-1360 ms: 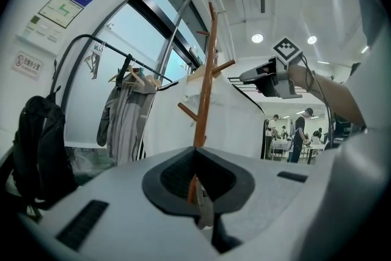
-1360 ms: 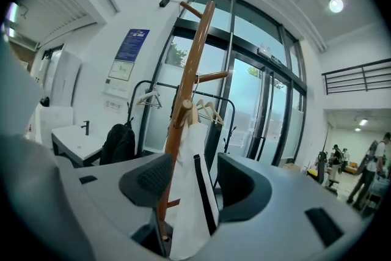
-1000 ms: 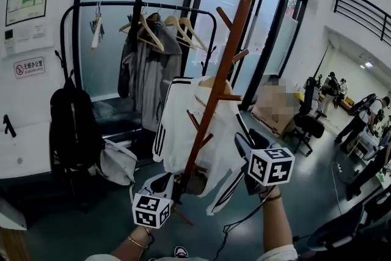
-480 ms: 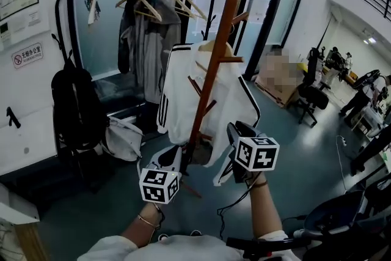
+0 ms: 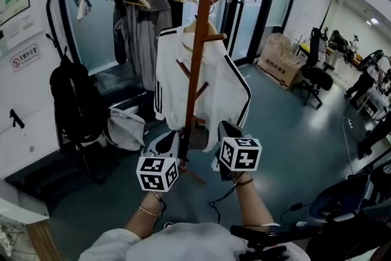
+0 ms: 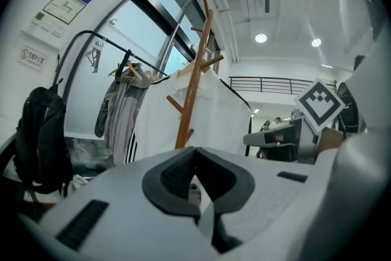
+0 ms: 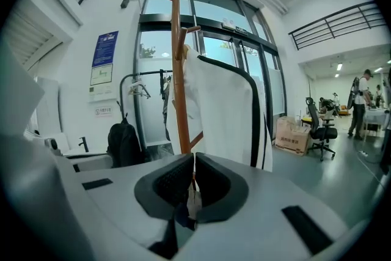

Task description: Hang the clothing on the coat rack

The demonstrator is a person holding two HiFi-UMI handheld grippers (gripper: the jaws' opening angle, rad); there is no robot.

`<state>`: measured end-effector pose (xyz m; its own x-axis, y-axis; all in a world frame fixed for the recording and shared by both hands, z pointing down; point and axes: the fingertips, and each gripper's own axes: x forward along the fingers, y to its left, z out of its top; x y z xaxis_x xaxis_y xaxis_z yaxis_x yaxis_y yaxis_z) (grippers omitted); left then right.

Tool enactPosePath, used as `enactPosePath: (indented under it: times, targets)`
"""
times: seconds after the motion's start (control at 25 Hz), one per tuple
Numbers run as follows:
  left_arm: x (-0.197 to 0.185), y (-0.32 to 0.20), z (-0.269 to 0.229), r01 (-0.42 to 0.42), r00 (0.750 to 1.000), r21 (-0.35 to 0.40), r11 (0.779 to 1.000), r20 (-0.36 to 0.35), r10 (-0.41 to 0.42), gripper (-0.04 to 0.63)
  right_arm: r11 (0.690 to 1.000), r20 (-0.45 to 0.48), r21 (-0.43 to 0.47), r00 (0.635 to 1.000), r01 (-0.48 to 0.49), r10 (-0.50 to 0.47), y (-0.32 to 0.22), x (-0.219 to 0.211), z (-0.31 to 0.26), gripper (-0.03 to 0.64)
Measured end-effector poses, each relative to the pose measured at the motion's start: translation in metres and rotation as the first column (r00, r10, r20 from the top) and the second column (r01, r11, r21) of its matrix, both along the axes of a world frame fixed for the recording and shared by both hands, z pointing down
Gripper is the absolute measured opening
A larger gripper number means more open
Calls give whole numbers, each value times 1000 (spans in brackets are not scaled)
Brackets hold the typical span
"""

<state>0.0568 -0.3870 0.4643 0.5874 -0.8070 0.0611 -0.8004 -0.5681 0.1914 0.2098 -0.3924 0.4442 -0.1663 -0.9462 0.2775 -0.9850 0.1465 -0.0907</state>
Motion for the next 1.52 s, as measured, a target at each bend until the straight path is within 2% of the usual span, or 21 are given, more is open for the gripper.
enactPosePath:
  times: [0.2,0.44,0.64,0.8,1.0,1.52]
  targets:
    - [24,19,4,-3,1000,-15,1000,13,4,9,999,40,-42,999,32,-30,20,13,20,26]
    - [34,32,11,22,999,-38,999,29,-21,9,997,69,-68,997,37,-32,37,26,39,26]
    - [33,32,19,50,998,-57,997,36,-49,9,998,92,-63,996,26,-20,44,29,49,26]
    - [36,30,15,51,998,-42,998,46,-49,8,997,65,-60,997,37,-33,42,27,49,23]
    - [31,25,15,68,996,-37,997,52,-66,8,998,86,-53,996,40,-36,35,26,48,23]
    - [20,23,22,65,996,-46,997,64,-62,9,999,77,-42,997,19,-16,33,28,45,23]
